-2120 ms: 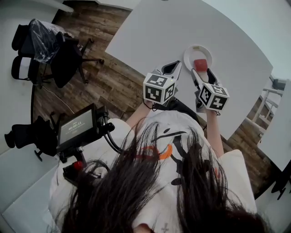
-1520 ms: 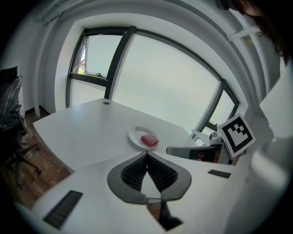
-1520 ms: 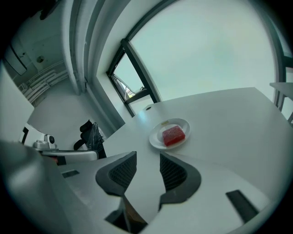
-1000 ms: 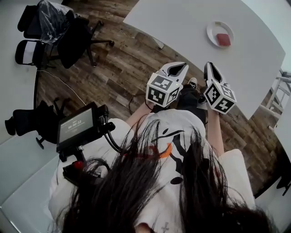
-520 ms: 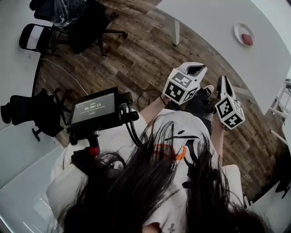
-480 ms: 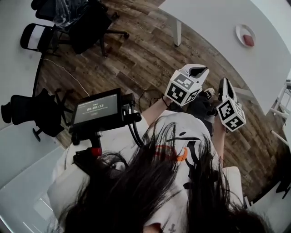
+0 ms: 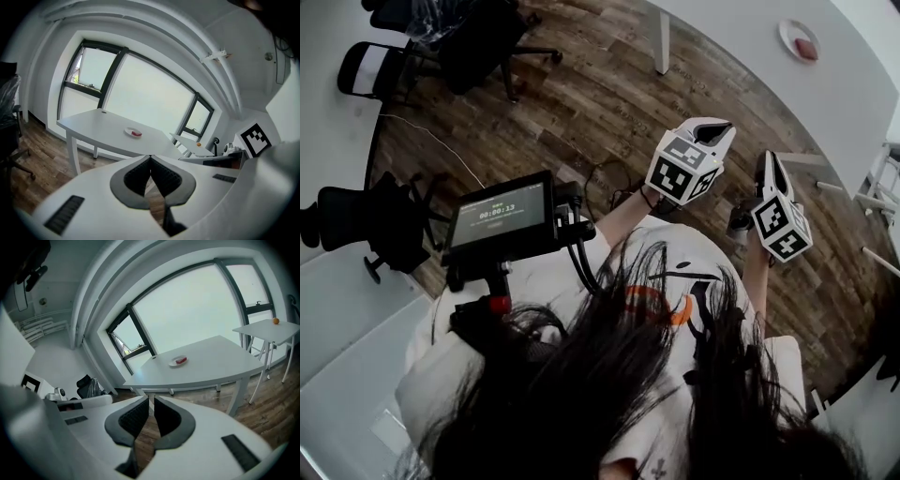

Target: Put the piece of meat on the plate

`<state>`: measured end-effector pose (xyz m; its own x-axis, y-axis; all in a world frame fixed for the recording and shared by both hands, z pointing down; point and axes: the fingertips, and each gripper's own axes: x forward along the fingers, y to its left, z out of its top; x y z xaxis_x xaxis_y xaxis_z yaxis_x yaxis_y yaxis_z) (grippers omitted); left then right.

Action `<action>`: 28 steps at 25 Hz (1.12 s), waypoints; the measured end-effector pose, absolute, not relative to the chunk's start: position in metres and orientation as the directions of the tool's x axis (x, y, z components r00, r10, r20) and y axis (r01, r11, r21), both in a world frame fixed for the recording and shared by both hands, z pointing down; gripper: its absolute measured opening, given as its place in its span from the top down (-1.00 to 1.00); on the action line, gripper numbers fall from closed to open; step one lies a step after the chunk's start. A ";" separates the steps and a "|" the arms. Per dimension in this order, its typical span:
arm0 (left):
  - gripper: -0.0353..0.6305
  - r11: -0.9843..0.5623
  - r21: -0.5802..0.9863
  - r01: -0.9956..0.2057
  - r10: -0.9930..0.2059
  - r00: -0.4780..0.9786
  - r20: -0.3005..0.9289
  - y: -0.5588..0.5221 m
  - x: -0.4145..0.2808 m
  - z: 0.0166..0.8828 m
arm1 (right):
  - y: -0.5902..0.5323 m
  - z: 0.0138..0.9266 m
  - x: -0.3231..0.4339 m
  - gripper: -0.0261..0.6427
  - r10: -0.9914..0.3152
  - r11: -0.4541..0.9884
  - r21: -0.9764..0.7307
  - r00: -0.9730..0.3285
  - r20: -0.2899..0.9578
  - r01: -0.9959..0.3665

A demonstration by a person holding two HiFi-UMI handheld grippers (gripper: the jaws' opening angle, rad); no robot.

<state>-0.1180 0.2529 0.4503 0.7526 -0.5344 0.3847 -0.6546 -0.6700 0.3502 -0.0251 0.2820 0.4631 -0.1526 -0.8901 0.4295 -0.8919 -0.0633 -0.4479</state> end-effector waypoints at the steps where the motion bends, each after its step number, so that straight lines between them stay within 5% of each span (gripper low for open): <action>1: 0.88 -0.666 0.348 -0.660 -0.542 0.748 0.383 0.258 -0.117 0.449 | 0.286 0.462 -0.025 0.79 -0.889 -0.054 -0.449 -0.161 0.428 -0.892; 10: 0.88 -0.593 0.367 -0.717 -0.569 0.695 0.439 0.260 -0.136 0.464 | 0.275 0.477 -0.054 0.79 -0.822 0.022 -0.455 -0.275 0.498 -0.890; 17: 0.88 -0.619 0.314 -0.720 -0.595 0.690 0.412 0.438 -0.100 0.453 | 0.442 0.459 -0.027 0.79 -0.853 0.087 -0.465 -0.307 0.422 -0.881; 28: 0.88 -0.626 0.265 -0.734 -0.628 0.675 0.387 0.489 -0.095 0.436 | 0.490 0.440 -0.031 0.79 -0.855 0.157 -0.457 -0.352 0.380 -0.875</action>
<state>-0.0946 0.4888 0.4359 0.6752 -0.6282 0.3866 -0.7338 -0.6258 0.2646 -0.0308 0.4903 0.4401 -0.3525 -0.8552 0.3800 -0.8752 0.1575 -0.4574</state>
